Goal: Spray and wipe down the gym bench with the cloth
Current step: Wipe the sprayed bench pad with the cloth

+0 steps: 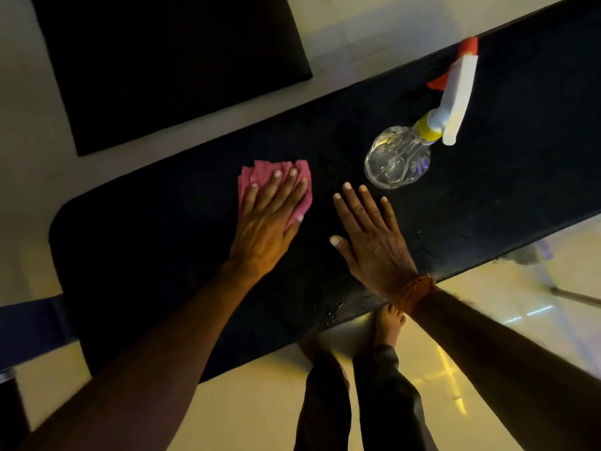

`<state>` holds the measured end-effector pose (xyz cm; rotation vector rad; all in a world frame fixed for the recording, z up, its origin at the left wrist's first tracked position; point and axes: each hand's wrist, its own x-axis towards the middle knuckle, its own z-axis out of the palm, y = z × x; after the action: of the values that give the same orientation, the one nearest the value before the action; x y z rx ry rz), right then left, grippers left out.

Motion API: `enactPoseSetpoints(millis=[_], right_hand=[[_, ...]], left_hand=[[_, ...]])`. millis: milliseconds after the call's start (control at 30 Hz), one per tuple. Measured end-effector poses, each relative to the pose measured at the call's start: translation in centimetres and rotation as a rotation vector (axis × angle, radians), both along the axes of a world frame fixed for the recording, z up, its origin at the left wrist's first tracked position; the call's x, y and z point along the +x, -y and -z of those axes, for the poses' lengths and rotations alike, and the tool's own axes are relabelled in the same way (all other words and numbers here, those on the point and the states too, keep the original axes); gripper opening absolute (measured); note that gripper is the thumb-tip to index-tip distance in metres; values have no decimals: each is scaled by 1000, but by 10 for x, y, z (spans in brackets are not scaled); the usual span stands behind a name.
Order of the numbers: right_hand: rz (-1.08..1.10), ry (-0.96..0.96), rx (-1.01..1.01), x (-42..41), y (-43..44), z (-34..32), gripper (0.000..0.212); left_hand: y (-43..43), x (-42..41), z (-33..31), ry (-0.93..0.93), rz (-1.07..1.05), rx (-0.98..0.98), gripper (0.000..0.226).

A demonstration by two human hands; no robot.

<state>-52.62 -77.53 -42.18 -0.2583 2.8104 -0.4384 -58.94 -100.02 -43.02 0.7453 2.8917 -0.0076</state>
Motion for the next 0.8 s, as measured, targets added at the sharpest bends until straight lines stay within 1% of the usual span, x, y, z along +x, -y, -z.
enactPoseSetpoints(millis=[67,133,200,233,333,367,433,467,500,600,633,733,767,800], right_hand=[[-16,8,-6,3,-1,1,69],[-16,14,-4,4,-2,0,69],[-29,21,-3,5,1,-1,69],[-43,21,-3,6,2,-1,69],[-80,27,-12,7,2,0,68],[-87,21,-15,8,0,-1,68],[-110,17,-21,8,-3,-2,68],[-127,18,-21,8,-5,-3,68],[-141,17,-19,9,-7,-3,67],[-196,-7,-9,10,-14,0,69],[-213,-16,-9,11,-17,1,69],[-254,-57,-7,13,-22,6,69],[-255,-61,-8,12,-22,7,69],[-257,-59,-11,11,-22,8,69]], left_hand=[[-11,13,1,-23,-98,4,63],[-17,42,5,-61,-59,-25,63],[-1,53,4,-57,-8,-16,61],[8,51,3,-53,-64,15,60],[6,52,-5,-28,-372,56,61],[-1,66,-4,-40,-378,46,61],[-3,94,-1,-51,-273,2,60],[5,101,-2,-39,-253,-12,59],[15,102,-4,-36,-289,-13,59],[17,97,-8,-50,-580,16,60],[6,104,-8,-51,-610,18,60],[-2,135,-4,-47,-472,-31,61],[8,137,-5,-33,-465,-44,61],[17,136,-7,-42,-510,-45,61]])
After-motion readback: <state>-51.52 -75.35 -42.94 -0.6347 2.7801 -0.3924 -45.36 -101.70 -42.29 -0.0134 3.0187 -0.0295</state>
